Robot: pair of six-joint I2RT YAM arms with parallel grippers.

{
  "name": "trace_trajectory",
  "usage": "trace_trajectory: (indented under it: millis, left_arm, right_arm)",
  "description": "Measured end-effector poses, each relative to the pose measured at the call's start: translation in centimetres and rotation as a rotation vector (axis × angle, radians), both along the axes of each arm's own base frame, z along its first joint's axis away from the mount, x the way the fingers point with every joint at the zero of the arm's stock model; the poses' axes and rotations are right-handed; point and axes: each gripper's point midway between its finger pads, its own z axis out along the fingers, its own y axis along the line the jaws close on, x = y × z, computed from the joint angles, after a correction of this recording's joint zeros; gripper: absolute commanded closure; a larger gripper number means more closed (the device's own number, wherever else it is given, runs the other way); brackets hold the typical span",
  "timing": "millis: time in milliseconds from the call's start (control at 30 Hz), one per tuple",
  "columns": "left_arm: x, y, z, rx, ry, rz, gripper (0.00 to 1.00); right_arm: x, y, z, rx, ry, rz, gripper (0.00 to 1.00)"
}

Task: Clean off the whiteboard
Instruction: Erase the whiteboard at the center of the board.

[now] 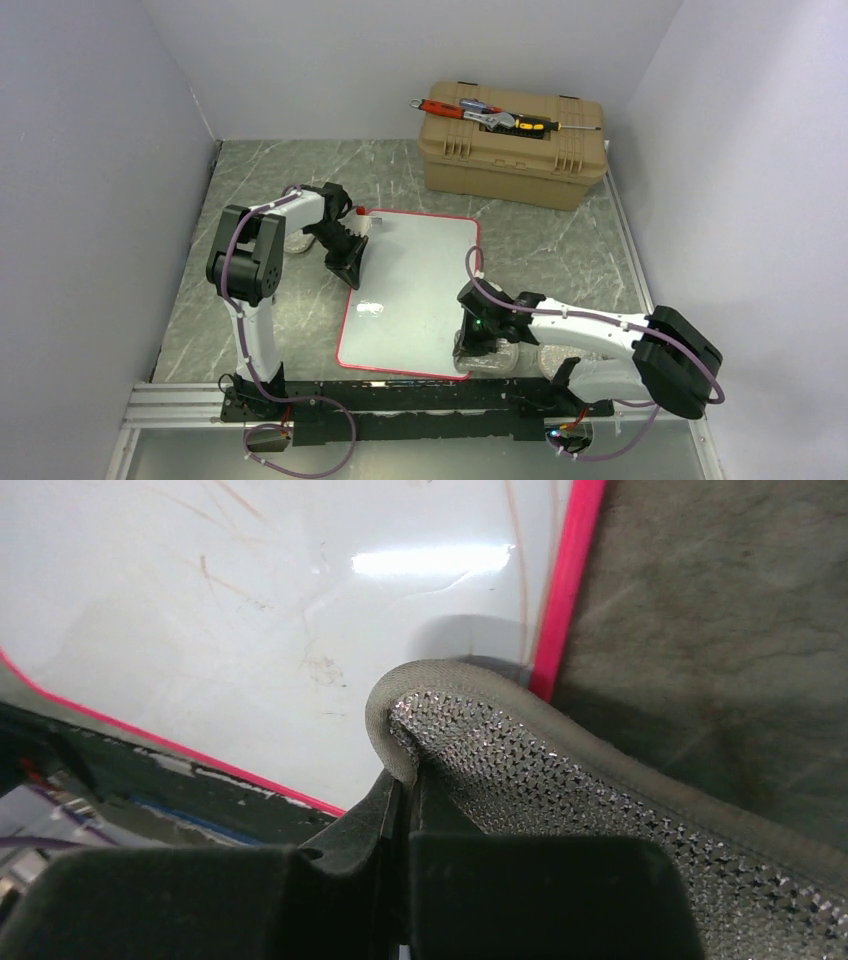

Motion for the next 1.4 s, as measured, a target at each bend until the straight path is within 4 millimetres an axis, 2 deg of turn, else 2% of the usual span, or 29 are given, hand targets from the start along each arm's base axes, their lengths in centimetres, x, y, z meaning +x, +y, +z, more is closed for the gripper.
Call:
trace_trajectory:
  millis: [100, 267, 367, 533, 767, 1000, 1067, 1233, 1333, 1400]
  left_arm:
    - [0.0, 0.0, 0.0, 0.000, -0.003, 0.000, 0.96]
    - [0.0, 0.0, 0.0, 0.001, -0.005, 0.000, 0.96]
    - [0.0, 0.0, 0.0, 0.001, -0.005, 0.000, 0.96]
    - [0.0, 0.1, 0.0, 0.003, -0.007, -0.001, 0.96]
    - [0.0, 0.1, 0.0, 0.003, -0.007, -0.001, 0.96]
    - [0.0, 0.1, 0.0, 0.003, -0.007, -0.001, 0.96]
    - [0.0, 0.1, 0.0, 0.003, -0.007, -0.001, 0.96]
    - [0.0, 0.1, 0.0, 0.006, -0.007, -0.001, 0.96]
    - [0.0, 0.1, 0.0, 0.006, -0.007, -0.001, 0.96]
    - [0.0, 0.1, 0.0, 0.006, -0.007, -0.003, 0.96]
  right_arm:
    - [-0.4, 0.7, 0.0, 0.063, -0.003, -0.014, 1.00]
    - [-2.9, 2.2, 0.0, 0.130, -0.002, 0.035, 1.00]
    - [-3.4, 2.4, 0.4, 0.146, -0.003, 0.037, 1.00]
    - [-4.1, 0.9, 0.3, 0.096, 0.019, 0.012, 1.00]
    - [-3.1, -1.3, 0.3, -0.064, 0.021, -0.040, 1.00]
    - [-3.0, -1.1, -0.2, -0.127, 0.067, -0.003, 1.00]
    - [-3.4, -0.6, -0.7, -0.139, 0.103, 0.021, 1.00]
    - [-3.2, 4.1, -0.7, -0.074, 0.146, 0.108, 1.00]
    - [-2.7, 4.4, -0.1, -0.030, 0.132, 0.106, 1.00]
    - [-2.3, 3.8, 0.3, 0.019, 0.106, 0.085, 1.00]
